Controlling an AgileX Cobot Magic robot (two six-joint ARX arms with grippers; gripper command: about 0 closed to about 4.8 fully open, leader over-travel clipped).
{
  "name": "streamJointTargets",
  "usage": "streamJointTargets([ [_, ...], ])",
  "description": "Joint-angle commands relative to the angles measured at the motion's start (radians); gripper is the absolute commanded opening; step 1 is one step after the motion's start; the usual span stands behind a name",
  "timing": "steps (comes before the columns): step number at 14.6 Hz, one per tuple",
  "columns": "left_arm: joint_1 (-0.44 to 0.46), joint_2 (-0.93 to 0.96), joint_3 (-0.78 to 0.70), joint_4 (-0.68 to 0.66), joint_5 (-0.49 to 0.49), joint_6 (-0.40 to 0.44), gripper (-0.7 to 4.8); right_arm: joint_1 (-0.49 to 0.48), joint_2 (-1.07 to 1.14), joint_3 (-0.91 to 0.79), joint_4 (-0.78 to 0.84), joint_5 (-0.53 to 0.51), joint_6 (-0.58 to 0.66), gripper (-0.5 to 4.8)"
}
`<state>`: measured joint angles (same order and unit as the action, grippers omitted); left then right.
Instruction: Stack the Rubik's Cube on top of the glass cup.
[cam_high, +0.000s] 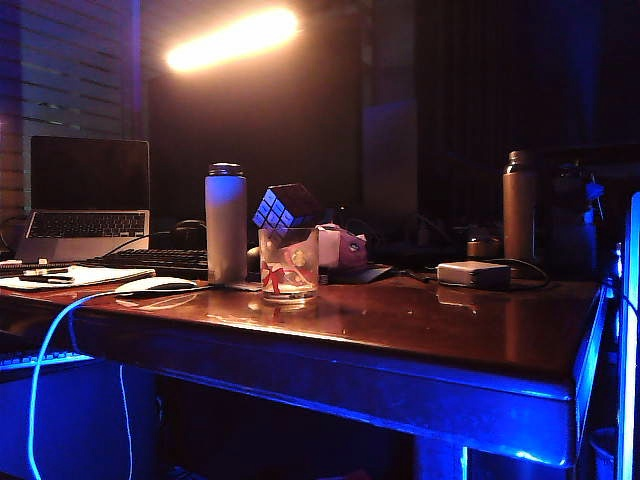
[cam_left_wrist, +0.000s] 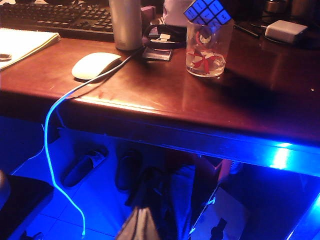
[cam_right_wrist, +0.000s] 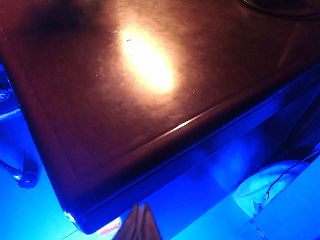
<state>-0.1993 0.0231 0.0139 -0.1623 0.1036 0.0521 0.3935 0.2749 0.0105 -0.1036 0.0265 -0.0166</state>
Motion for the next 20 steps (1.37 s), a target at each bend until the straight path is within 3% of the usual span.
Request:
streamJointTargets([
  [1, 0.001, 0.0, -0.008, -0.008, 0.005, 0.0, -0.03, 0.0, 0.0, -0.004, 0.013, 0.0, -0.003, 0.0],
  [10, 0.004, 0.0, -0.008, -0.008, 0.005, 0.0, -0.03, -0.013, -0.148, -0.004, -0.006, -0.003, -0.003, 0.0],
  [14, 0.012, -0.001, -0.008, -0.008, 0.006, 0.0, -0.03, -0.136, -0.272, -0.004, 0.005, -0.003, -0.003, 0.0],
  [17, 0.09, -0.004, -0.008, -0.008, 0.007, 0.0, -0.03, -0.228, -0.273, -0.004, -0.002, -0.002, -0.003, 0.0],
  [20, 0.163, -0.023, -0.008, -0.006, 0.005, 0.0, -0.03, -0.251, -0.273, -0.004, -0.004, -0.002, -0.002, 0.0],
])
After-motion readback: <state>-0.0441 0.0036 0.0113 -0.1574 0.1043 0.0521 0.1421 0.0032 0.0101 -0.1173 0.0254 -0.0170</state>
